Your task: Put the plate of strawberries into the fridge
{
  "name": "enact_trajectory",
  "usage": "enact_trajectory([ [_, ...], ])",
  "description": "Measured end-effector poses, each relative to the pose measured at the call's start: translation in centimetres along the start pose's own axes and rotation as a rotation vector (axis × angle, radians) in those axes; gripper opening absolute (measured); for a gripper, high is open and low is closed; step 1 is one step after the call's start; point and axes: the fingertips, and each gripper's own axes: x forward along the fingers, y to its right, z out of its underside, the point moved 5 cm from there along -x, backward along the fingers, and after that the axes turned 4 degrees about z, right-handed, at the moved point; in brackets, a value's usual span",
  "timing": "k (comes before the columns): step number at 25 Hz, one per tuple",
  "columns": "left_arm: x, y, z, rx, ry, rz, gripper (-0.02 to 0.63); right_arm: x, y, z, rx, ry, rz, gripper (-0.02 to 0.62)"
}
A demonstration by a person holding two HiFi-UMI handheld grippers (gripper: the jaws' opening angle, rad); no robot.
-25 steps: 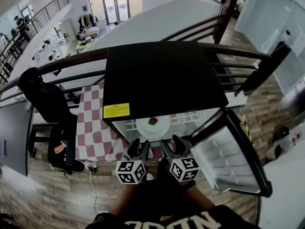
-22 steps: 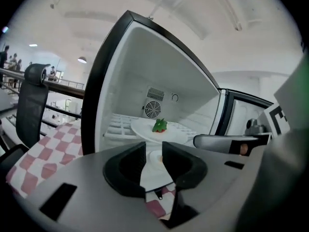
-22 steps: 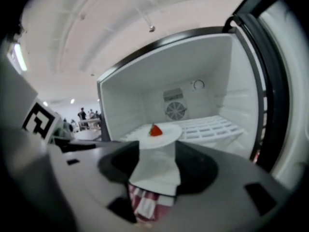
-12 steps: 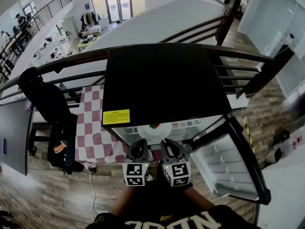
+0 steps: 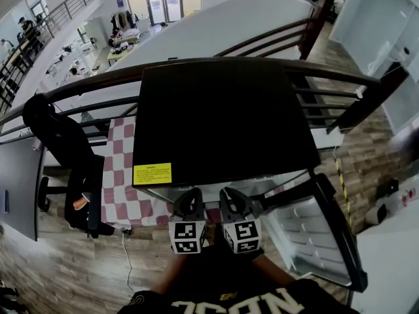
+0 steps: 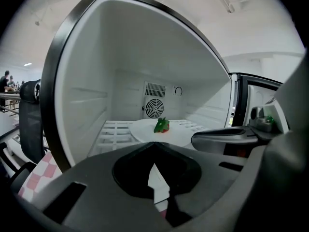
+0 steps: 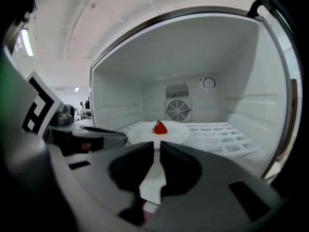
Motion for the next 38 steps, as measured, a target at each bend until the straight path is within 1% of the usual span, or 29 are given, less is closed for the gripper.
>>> enact_trajectory([
  [5, 1.3, 0.3, -0.5, -0.009, -0.029, -0.009, 0.02, 1.0, 1.4, -0.3, -0.002, -0.016, -0.011, 0.052],
  [11, 2.3, -0.3, -0.7, -0.036, -0.046, -0.031, 0.021, 2.2, 2.0, -0.8, 0.021, -0.028, -0.043, 0.052],
  [15, 2.6, -0.4, -0.8, -0.052, -0.031, -0.035, 0.02, 2.5, 2.1, -0.9, 0.019, -0.029, -0.046, 0.051],
  [19, 2.2, -0.2, -0.7, -0.082, -0.031, -0.021, 0.02, 2.2, 2.3, -0.5, 0.039, -0.051, -0.03, 0.051],
  [23, 1.4, 0.0, -0.7, -0.091, -0.005, -0.008, 0.02, 1.1, 2.2, -0.4, 0.057, -0.037, -0.013, 0.051],
  [26, 0.4, 0.7, -1.1, -0.082, 0.011, 0.01, 0.02, -0.1, 2.0, -0.6, 0.072, -0.01, 0.01, 0.048],
  [33, -2.6, 2.2, -1.3, -0.004, 0.067, 0.058, 0.02, -3.9, 0.6, -1.1, 0.073, 0.087, 0.067, 0.04],
  [35, -3.6, 2.6, -1.4, -0.008, 0.092, 0.083, 0.02, -4.8, 0.0, -0.9, 0.071, 0.101, 0.073, 0.035],
  [38, -5.6, 3.0, -1.8, -0.038, 0.164, 0.107, 0.02, -6.1, -1.0, -0.2, 0.063, 0.103, 0.077, 0.021],
])
